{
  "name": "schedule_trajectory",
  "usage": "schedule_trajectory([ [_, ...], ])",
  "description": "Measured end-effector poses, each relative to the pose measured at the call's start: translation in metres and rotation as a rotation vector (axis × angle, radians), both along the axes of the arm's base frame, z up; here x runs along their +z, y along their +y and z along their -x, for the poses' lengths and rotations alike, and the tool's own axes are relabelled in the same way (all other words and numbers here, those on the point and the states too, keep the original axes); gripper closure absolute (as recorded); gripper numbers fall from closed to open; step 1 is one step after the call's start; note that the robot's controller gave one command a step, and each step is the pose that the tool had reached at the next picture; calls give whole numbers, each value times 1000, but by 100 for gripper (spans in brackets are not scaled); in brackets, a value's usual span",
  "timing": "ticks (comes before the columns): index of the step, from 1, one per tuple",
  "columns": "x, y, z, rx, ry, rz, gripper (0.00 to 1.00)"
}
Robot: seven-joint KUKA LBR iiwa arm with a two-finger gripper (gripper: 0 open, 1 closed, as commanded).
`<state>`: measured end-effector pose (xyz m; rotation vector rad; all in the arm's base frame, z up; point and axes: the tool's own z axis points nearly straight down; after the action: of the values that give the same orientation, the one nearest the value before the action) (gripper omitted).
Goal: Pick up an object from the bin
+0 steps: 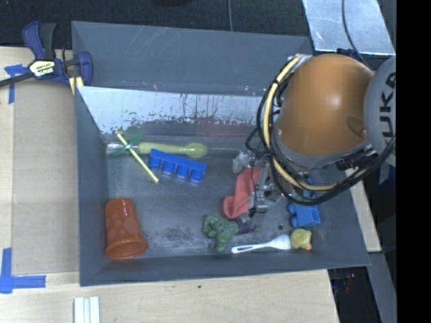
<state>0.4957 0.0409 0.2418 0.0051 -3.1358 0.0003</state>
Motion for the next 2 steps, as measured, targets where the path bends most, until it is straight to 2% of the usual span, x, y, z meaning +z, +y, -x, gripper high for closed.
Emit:
schedule_trajectory([
  [1, 4, 0, -2, -2, -9, -1, 0],
  [2, -64, -36, 0, 46, -15, 0, 0],
])
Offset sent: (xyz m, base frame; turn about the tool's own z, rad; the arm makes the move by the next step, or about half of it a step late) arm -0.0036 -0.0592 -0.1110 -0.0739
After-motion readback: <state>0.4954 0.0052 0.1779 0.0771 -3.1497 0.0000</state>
